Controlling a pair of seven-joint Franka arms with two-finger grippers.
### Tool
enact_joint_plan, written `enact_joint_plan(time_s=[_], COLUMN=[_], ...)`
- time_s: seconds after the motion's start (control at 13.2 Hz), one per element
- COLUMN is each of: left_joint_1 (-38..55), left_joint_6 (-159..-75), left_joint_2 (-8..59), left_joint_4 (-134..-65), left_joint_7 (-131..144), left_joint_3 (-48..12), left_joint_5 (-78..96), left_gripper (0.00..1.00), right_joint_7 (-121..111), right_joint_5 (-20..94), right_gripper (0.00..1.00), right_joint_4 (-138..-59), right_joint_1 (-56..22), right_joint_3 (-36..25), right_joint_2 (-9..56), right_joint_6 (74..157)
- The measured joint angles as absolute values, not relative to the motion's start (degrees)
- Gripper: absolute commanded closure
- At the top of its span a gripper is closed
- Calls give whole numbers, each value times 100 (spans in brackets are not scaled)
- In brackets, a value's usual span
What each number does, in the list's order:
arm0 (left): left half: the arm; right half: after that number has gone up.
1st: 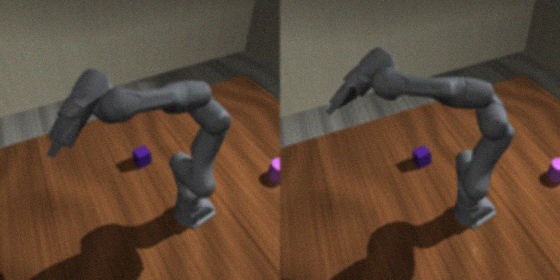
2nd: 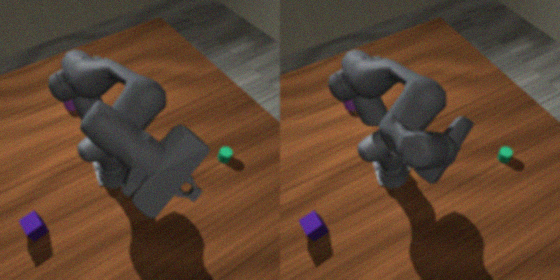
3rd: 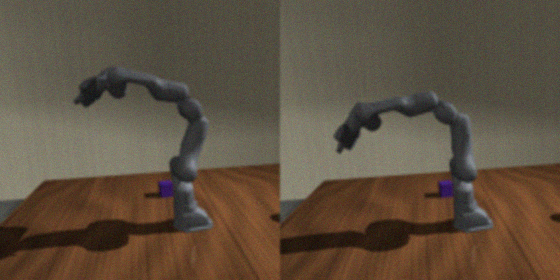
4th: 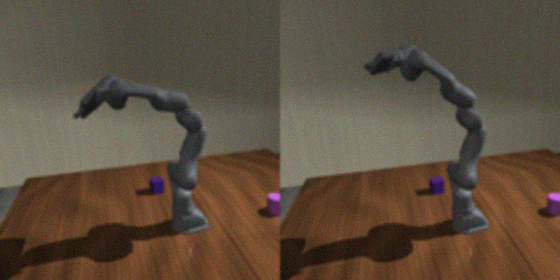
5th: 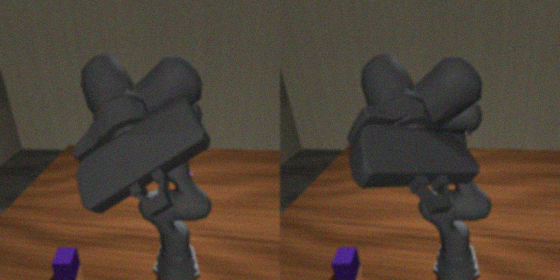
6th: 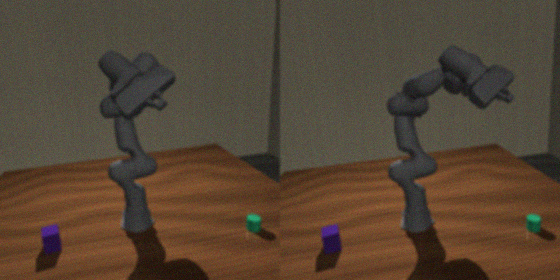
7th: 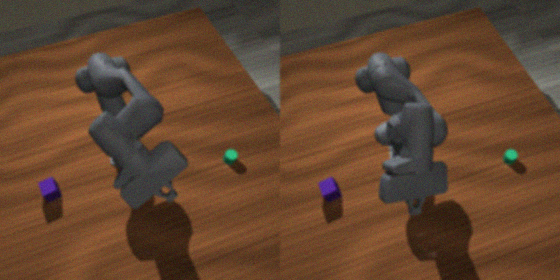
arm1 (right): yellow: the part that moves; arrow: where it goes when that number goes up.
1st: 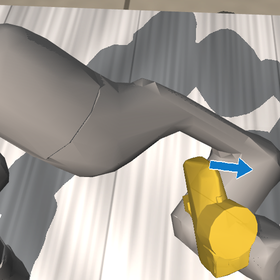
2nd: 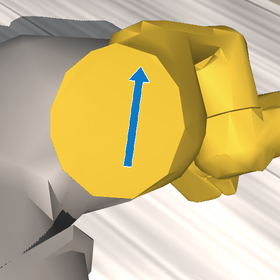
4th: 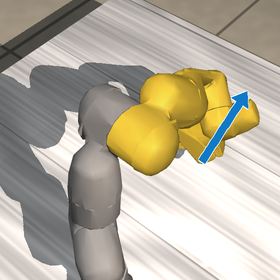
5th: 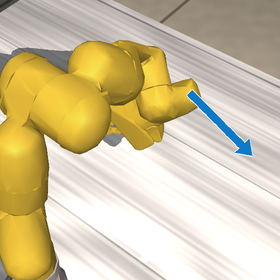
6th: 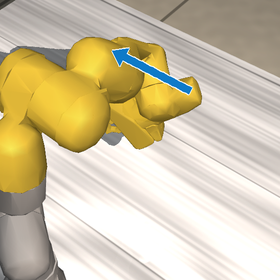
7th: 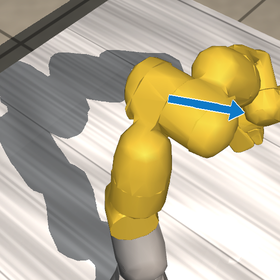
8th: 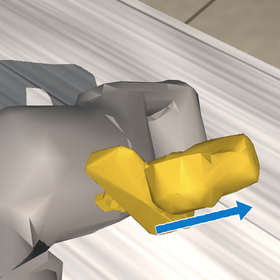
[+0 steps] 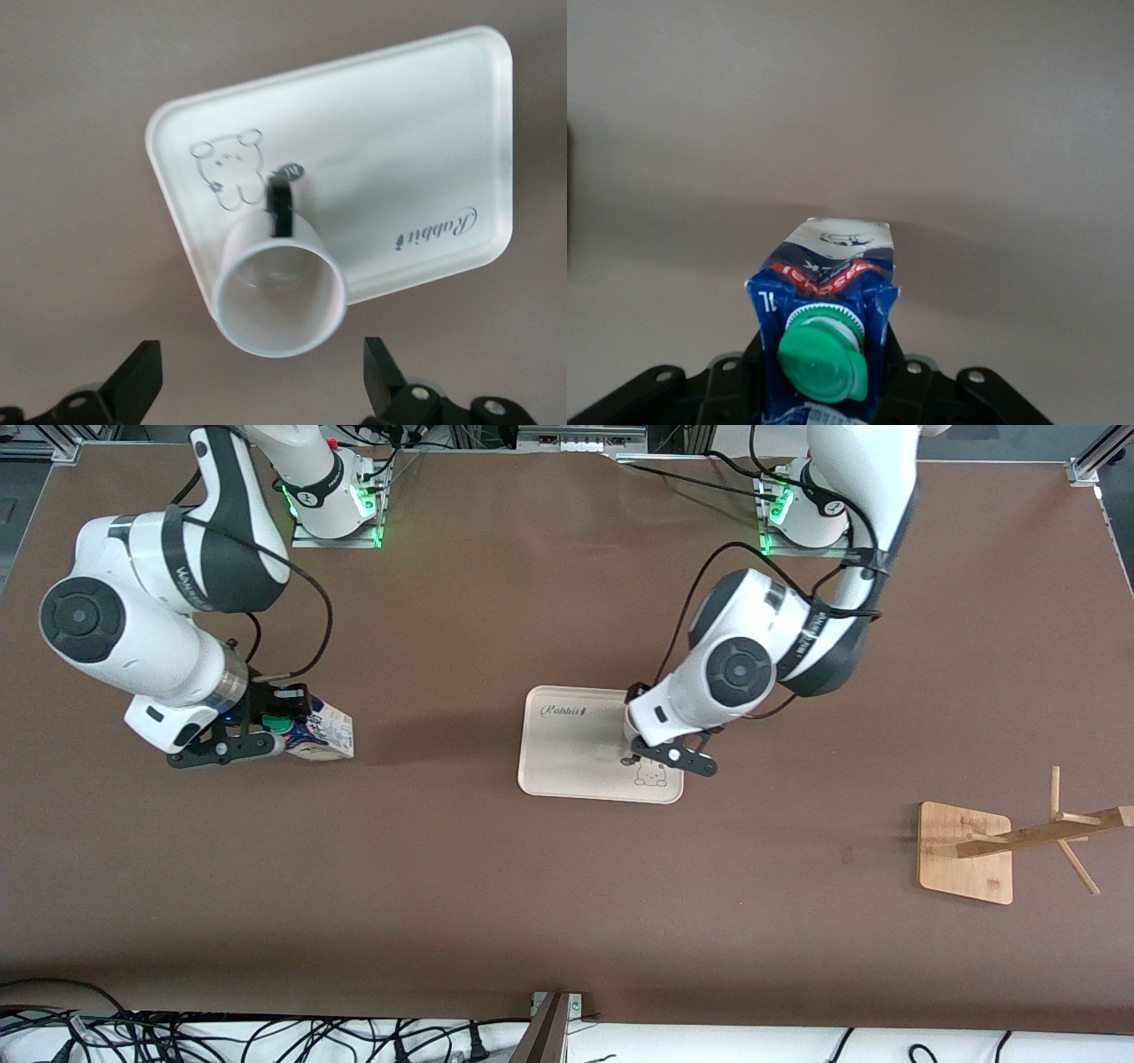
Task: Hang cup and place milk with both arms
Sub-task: 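Set the carton on the table while the left gripper grasps the mug rim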
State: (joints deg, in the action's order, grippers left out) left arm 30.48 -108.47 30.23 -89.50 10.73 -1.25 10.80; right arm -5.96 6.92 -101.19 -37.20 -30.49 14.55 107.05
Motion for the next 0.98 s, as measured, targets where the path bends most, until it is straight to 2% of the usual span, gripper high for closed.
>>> enact_joint_plan(time_s=[0.38, 0.45, 0.53, 0.6, 0.68, 0.76, 0.83, 0.98], left_joint_1=[3713, 3807, 3855, 3904, 3965, 4029, 4095, 4141], left_joint_6=[-11777, -11798, -11799, -11799, -11801, -11819, -11838, -11869], left_joint_2=[3267, 3333, 3388, 3455, 3546, 3633, 3686, 3699], left_joint_4=[-9506, -9509, -9513, -9527, -9541, -9541, -9541, -9507], left_joint_7=[1807, 1927, 1984, 2025, 2169, 2371, 2530, 2659], left_joint_3=[-129, -127, -126, -121, -116, -118, -119, -117], left_joint_5=[550, 373, 281, 189, 30, -143, -264, -335], left_gripper=[1, 9, 21, 39, 70, 95, 100, 100], right_joint_7=[-905, -905, -905, -905, -905, -905, -905, -904], right_joint_5=[728, 756, 766, 768, 769, 769, 769, 770], right_gripper=[50, 47, 31, 25, 6, 0, 0, 0], right_joint_4=[-11398, -11514, -11584, -11628, -11657, -11676, -11689, -11688], right_joint_1=[-3726, -3735, -3738, -3738, -3738, -3736, -3732, -3723], right_joint_3=[-3334, -3333, -3334, -3334, -3336, -3341, -3350, -3364], right_joint_2=[1332, 1331, 1331, 1331, 1330, 1330, 1330, 1320], right_joint_6=[11998, 12134, 12212, 12270, 12317, 12346, 12358, 12361])
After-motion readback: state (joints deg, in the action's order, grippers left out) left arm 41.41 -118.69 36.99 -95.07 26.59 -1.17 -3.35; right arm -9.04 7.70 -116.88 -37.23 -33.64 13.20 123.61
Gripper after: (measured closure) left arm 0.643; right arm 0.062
